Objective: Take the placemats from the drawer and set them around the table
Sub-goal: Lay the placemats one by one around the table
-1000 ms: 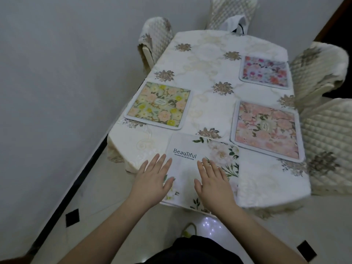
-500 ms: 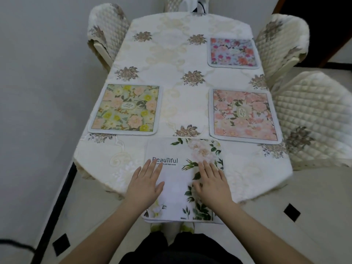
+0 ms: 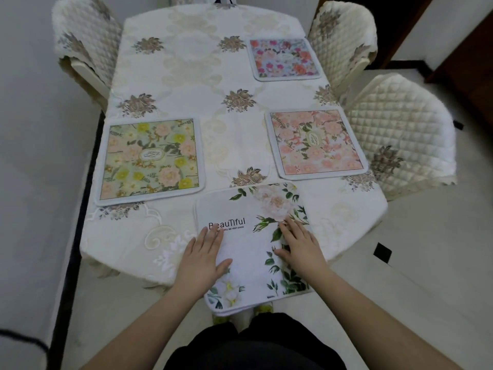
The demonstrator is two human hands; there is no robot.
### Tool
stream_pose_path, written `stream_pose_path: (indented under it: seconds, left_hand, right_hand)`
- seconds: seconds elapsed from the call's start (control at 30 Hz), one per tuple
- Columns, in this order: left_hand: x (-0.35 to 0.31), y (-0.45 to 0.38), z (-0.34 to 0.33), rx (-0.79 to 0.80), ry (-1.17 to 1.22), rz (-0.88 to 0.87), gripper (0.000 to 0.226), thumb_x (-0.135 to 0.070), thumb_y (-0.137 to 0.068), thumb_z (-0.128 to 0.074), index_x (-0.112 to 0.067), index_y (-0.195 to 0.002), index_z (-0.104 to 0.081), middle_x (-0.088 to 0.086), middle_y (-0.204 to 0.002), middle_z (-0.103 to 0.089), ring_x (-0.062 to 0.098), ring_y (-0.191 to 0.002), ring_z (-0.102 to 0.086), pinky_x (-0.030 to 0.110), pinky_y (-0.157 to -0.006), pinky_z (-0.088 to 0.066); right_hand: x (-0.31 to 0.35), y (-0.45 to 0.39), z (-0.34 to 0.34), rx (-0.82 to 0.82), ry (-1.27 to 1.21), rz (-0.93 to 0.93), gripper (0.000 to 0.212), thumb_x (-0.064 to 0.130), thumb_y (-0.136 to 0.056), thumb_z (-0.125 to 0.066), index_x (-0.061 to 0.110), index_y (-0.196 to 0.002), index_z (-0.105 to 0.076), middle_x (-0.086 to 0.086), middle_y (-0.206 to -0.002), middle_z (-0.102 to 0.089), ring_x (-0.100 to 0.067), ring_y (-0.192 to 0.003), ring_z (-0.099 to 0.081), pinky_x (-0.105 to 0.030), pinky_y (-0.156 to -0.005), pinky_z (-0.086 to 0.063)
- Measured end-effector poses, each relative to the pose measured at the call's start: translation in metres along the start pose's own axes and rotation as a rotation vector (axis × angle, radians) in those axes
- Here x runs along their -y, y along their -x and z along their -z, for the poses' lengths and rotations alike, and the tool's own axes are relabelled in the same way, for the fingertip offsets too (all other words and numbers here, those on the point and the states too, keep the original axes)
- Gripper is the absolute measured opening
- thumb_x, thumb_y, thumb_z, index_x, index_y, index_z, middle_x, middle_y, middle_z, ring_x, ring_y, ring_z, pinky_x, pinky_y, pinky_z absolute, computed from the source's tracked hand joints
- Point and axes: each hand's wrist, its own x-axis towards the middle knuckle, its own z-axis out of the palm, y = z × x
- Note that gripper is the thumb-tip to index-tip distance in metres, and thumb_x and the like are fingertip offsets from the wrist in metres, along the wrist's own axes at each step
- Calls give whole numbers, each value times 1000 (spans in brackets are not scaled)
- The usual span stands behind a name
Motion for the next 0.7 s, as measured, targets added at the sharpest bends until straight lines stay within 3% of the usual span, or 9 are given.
stream_pose_path:
  seconds: [0.1,0.27,0.3,0.37,0.4,0.47,0.53,0.7]
  left_hand:
    - [0,-1,1,-2,18,-18,76,-64,-92,-31,-15,-150,-42,5,-156,-40,27,-139,-45,46,-104,-44]
    - [2,-4,-3,-9,57,-24,83,-68,-97,-11,-10,-149,-41,10,-155,-40,33,-138,-44,48,-101,-47]
    - [1,-3,-3,-32,71,-31,86,-70,-95,-9,-11,-150,-40,12,-157,-37,34,-141,-41,49,-105,-44]
    - [-4,-1,3,-36,138,-8,91,-77,-89,-10,-16,-154,-30,18,-163,-15,37,-150,-19,46,-117,-25]
    - [-7,0,4,-26,186,30,90,-78,-86,-16,-22,-156,-22,20,-164,0,37,-152,-3,43,-120,-14]
    - [-11,2,5,-35,270,121,82,-72,-90,-38,-31,-157,-14,21,-162,20,36,-150,16,41,-122,-7]
    - [-15,2,5,-47,293,172,79,-62,-93,-49,-33,-157,-14,23,-161,19,36,-150,18,41,-122,-7]
    - [-23,8,4,-81,334,245,89,-58,-92,-54,-25,-158,-4,20,-164,5,31,-153,6,38,-122,-4]
  right_hand:
    - [-1,0,-1,-9,-25,-11,75,58,-95,-45,30,-157,-12,6,-165,-1,-18,-151,-4,-40,-121,-12]
    - [0,4,3,-10,-14,-79,78,65,-92,-45,36,-156,-12,1,-165,2,-22,-151,1,-42,-121,-8]
    - [0,5,3,-3,-16,-119,81,69,-89,-44,39,-155,-10,-2,-165,5,-25,-151,4,-43,-121,-6]
    - [-2,7,3,15,-41,-206,87,77,-84,-44,45,-154,-4,-9,-164,13,-30,-150,10,-46,-120,-4]
    - [-2,7,3,24,-64,-239,89,78,-82,-45,46,-153,-2,-11,-163,15,-32,-150,11,-47,-120,-4]
    - [-1,8,3,35,-119,-283,93,80,-80,-47,47,-153,-1,-15,-162,16,-34,-150,10,-48,-121,-4]
    - [0,9,1,24,-159,-305,94,80,-79,-48,45,-154,-3,-17,-162,13,-34,-150,7,-48,-120,-4]
    - [-1,11,-1,-50,-169,-278,95,76,-80,-54,38,-155,-9,-18,-162,2,-33,-150,3,-47,-119,3]
